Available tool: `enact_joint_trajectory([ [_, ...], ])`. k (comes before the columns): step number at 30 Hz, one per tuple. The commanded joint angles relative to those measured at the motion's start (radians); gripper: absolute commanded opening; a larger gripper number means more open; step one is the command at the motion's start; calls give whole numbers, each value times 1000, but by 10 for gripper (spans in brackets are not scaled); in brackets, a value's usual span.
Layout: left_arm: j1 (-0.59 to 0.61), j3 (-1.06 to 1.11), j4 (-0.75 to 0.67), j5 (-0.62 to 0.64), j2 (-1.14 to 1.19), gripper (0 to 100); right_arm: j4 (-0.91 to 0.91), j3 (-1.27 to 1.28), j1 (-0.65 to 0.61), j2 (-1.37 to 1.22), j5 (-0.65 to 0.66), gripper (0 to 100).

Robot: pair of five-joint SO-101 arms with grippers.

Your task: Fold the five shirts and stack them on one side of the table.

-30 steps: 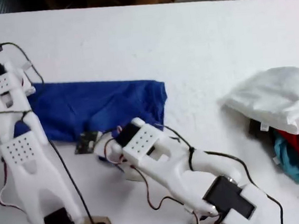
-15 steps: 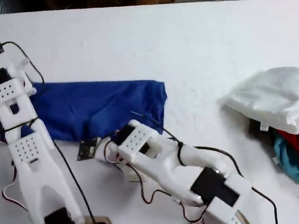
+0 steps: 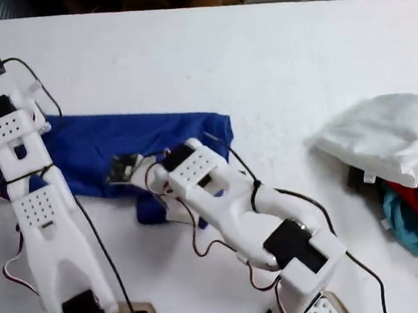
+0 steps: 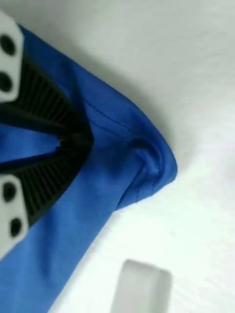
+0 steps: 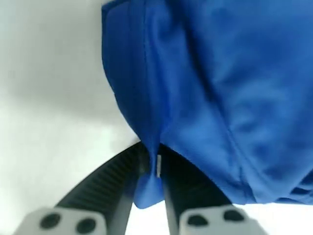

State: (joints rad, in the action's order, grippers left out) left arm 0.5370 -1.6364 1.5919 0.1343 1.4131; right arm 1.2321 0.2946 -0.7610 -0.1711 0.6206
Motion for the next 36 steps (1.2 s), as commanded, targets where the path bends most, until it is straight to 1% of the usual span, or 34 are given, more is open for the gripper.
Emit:
enact_joint_trajectory([
  [1, -9, -24, 3, 8, -3, 24, 22, -66, 10, 8, -5, 17],
  [5, -9, -24, 3, 8, -3, 24, 56, -143, 27, 10, -5, 17],
  [11, -9, -22, 3, 8, -3, 24, 61, -262, 102, 1, -5, 17],
  [17, -9, -22, 3, 8, -3, 24, -47, -299, 125, -15, -2, 17],
  [22, -9, -22, 3, 8, -3, 24, -179, -301, 125, -101, 0, 17],
  [28, -9, -22, 3, 8, -3, 24, -311, -304, 159, -160, 0, 17],
  [36, -11, -21, 3, 8, -3, 24, -268, -466, 179, -248, 0, 18],
])
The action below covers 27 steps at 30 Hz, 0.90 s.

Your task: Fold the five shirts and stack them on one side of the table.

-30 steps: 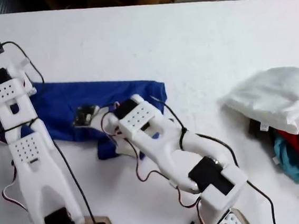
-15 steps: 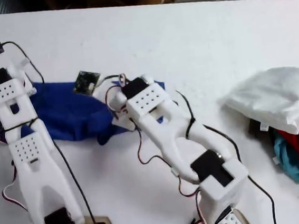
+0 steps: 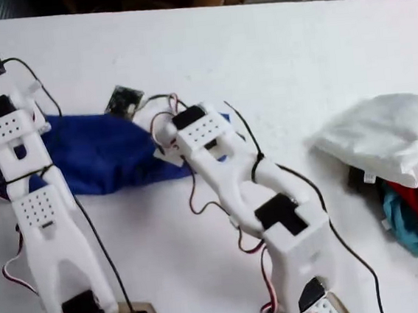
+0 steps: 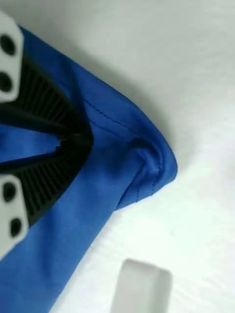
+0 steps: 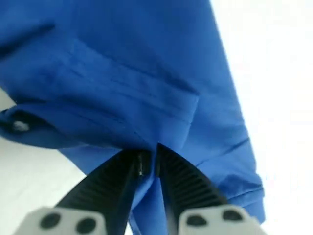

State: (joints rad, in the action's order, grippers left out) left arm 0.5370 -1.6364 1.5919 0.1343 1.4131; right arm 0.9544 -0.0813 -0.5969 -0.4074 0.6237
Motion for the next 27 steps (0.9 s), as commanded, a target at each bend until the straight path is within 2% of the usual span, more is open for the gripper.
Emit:
enact_joint_trajectory([
  [1, -11, -21, 3, 8, -3, 24, 10, -117, 15, -31, -3, 18],
  [4, -11, -21, 5, 8, -3, 24, 25, -186, 15, -87, -3, 52],
  [10, -11, -21, 5, 8, -3, 24, 157, -374, 16, -188, -3, 264],
  [13, -11, -21, 5, 8, -3, 24, 186, -462, 38, -237, -3, 330],
  [23, -11, -21, 5, 8, -3, 24, 352, -775, 53, -311, -2, 334],
  [27, -11, -24, 18, 8, -3, 24, 479, -878, 59, -305, -2, 334],
])
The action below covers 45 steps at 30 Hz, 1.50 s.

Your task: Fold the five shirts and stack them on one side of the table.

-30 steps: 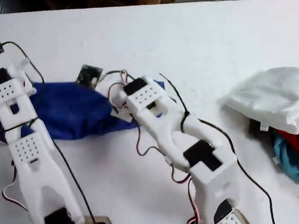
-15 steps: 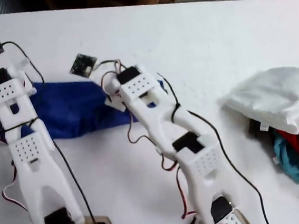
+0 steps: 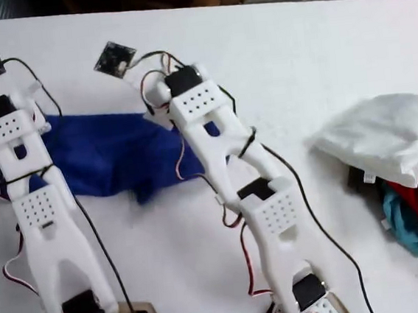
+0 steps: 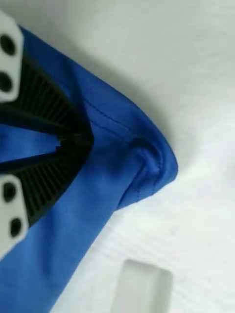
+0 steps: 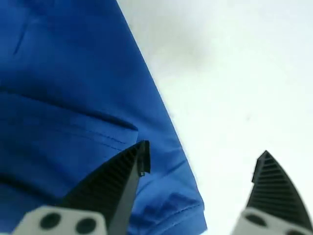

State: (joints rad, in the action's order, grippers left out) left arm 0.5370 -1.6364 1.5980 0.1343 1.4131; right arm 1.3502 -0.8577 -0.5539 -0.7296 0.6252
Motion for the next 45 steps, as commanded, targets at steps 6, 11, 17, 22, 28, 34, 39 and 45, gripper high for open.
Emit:
enact_joint_trajectory([
  [6, -11, -24, 12, 8, -3, 24, 429, -298, 16, 21, -8, 334],
  [11, -11, -24, 12, 8, -3, 24, 426, -20, 19, 189, 40, 334],
  [17, -11, -21, 3, 8, -3, 24, 222, 405, -30, 340, 97, 332],
  [22, -11, -21, 3, 8, -3, 24, -25, 443, 18, 251, -46, 94],
  [28, -11, -21, 3, 8, -3, 24, 2, 253, 76, 62, -387, 28],
  [34, -11, -21, 3, 8, -3, 24, 108, -34, 168, -160, -566, 18],
  [39, -11, -21, 3, 8, -2, 24, 140, -262, 185, -334, -618, 18],
  [45, -11, -21, 3, 8, -2, 24, 162, -446, 189, -475, -618, 17],
])
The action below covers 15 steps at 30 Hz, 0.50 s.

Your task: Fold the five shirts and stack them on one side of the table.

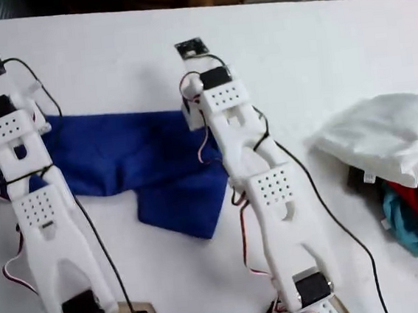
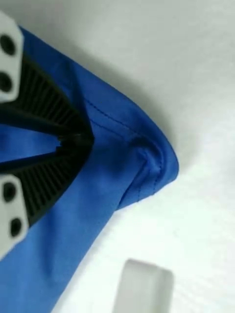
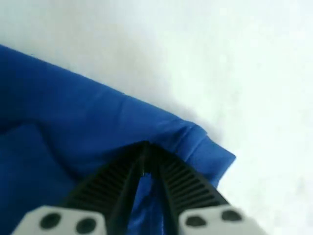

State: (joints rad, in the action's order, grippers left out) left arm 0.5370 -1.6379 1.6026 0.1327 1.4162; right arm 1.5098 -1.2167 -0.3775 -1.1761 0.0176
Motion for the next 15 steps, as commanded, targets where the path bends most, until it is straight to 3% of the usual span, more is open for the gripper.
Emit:
enact_joint_trajectory([
  [1, -11, -19, -2, 9, -5, 24, 2, -104, 16, -41, -11, 17],
  [9, -8, -19, -2, 20, -5, 24, -1, -160, 53, -65, -12, 17],
  [15, 46, -16, -2, 173, 3, 24, 5, -150, 91, -62, -52, 17],
])
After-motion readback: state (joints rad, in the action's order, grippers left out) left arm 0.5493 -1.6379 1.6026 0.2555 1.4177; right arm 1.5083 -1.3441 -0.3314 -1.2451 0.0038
